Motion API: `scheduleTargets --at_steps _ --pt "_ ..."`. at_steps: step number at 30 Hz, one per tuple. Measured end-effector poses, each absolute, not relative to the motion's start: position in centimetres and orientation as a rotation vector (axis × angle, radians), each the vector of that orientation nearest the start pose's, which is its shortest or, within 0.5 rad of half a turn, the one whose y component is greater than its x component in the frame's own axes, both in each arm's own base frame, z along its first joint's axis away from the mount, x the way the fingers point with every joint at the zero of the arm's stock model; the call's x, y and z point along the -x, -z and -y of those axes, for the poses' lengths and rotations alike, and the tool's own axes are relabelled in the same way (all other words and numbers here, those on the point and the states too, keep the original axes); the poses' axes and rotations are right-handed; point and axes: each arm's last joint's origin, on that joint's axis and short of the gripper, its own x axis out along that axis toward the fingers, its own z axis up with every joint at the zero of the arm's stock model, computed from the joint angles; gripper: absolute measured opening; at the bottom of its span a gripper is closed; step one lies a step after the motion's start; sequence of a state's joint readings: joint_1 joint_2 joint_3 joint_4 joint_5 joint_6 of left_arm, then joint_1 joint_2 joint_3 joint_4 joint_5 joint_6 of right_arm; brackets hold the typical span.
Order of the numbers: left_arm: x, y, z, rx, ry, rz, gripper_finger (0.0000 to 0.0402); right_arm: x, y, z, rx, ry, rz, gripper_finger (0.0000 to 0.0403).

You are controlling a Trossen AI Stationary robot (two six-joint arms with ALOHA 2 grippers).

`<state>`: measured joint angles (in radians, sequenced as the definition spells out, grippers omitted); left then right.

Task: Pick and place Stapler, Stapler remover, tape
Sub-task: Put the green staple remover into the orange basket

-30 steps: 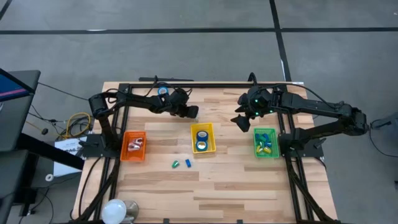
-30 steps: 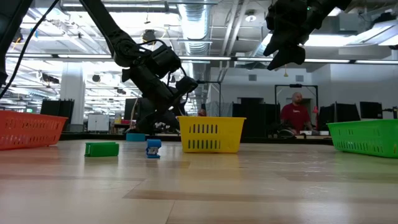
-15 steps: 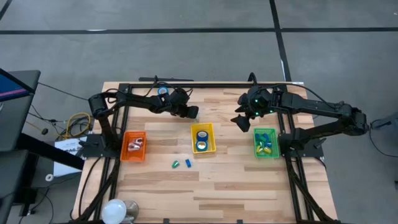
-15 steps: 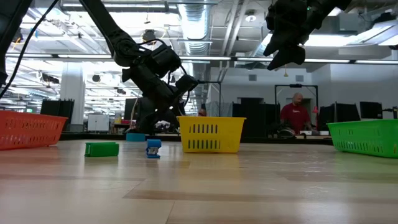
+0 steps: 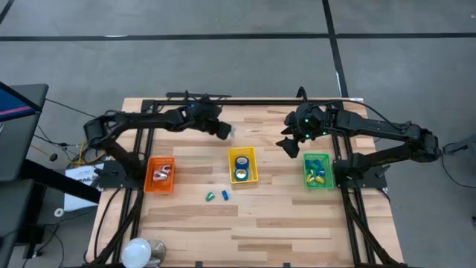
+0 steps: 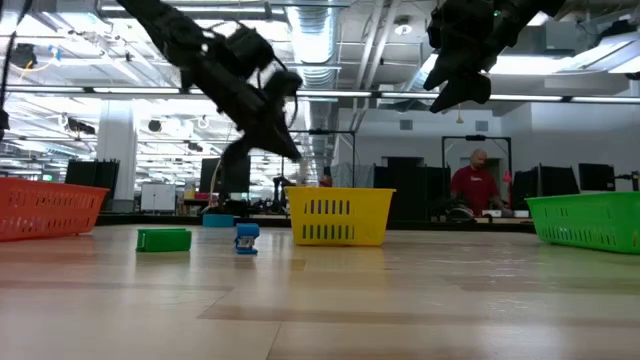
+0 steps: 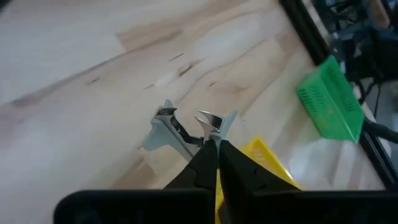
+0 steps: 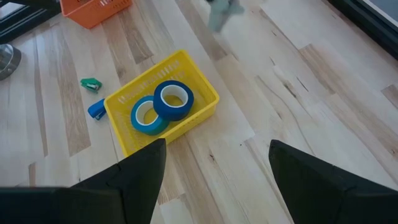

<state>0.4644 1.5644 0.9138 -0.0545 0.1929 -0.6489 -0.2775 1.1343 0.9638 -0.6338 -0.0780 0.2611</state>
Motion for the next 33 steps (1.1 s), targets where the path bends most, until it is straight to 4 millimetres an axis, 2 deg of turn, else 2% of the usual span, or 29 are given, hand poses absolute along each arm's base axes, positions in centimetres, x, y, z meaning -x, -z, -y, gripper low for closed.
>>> scheduleTargets --at_steps 9,15,21,33 --pt "-25.8 -25.6 -12.0 0.706 -0.416 -0.535 0.0002 -21.9 -29.1 6.0 -0.388 0.291 -0.763 0.0276" --pt "-24.3 -27.8 -9.8 0.632 -0.348 -0.533 0.0002 -22.0 -29.2 6.0 -0.386 0.290 -0.746 0.0276" --pt "-22.8 -28.4 -7.6 0.604 -0.305 -0.617 0.0002 -22.1 -29.3 6.1 -0.383 0.288 -0.730 0.0276" --pt "-20.6 -27.5 -3.8 0.538 -0.210 -0.907 0.0002 -22.2 -29.4 6.1 -0.381 0.287 -0.723 0.0276"
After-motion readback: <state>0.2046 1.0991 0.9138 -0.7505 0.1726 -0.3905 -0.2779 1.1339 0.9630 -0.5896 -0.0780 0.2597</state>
